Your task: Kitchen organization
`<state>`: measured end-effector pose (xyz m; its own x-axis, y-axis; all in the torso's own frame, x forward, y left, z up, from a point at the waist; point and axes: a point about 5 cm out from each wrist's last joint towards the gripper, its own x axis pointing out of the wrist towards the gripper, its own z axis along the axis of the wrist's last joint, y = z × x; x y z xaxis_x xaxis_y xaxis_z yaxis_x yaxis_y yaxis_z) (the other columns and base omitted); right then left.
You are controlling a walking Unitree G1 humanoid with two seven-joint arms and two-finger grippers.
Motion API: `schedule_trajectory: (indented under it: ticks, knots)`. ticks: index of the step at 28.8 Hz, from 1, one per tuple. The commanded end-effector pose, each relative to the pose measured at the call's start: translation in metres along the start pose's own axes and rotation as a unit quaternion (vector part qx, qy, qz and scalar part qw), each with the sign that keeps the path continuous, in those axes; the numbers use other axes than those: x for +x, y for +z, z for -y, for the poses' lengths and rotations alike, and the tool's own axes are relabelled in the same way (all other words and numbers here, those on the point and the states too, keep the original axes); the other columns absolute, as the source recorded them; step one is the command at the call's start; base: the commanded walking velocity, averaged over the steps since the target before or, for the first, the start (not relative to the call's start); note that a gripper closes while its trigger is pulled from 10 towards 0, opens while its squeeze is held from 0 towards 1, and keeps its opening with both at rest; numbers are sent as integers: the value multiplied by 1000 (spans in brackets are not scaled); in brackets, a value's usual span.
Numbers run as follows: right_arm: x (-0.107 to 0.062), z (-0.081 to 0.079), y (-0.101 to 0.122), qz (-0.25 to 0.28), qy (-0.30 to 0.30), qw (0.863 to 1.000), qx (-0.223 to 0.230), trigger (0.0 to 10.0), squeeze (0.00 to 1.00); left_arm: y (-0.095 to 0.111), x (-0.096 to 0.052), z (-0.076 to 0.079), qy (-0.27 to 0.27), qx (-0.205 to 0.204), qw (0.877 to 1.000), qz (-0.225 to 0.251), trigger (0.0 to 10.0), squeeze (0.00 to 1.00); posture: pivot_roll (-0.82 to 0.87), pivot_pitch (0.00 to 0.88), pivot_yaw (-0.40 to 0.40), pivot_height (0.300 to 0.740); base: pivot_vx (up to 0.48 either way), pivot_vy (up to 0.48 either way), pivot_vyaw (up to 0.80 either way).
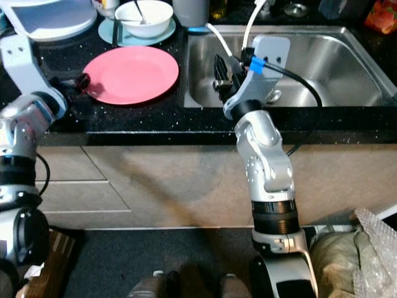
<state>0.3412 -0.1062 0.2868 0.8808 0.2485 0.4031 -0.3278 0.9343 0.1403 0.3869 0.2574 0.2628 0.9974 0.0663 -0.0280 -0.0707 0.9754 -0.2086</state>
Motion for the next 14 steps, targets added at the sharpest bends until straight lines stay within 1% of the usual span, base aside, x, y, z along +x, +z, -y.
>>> schedule_trajectory:
  ticks: [1, 9, 10, 13, 14]
  knots:
    - [2, -2, 1, 2, 5, 1000, -5, 10000, 0, 4, 3, -1, -7, 18, 1000, 2, 10000, 0, 21, 150, 7, 740, 0, 0, 0]
    - [3, -1, 1, 1, 6, 1000, -5, 10000, 0, 3, 11, 0, -6, 31, 999, -9, 10000, 0, 19, 154, 10, 740, 0, 0, 0]
    - [4, -1, 1, 1, 7, 1000, -6, 10000, 0, 1, 13, -1, 0, 23, 1000, -21, 10000, 0, 19, 156, 13, 740, 0, 0, 0]
    - [4, -1, 1, 2, 7, 1000, -6, 10000, 0, 0, 14, -1, 3, 19, 999, -26, 10000, 0, 19, 156, 13, 740, 0, 0, 0]
    - [5, -1, 2, 1, 8, 1000, -7, 10000, 0, -2, 15, -1, 7, 9, 999, -36, 10000, 0, 20, 158, 15, 740, 0, 0, 0]
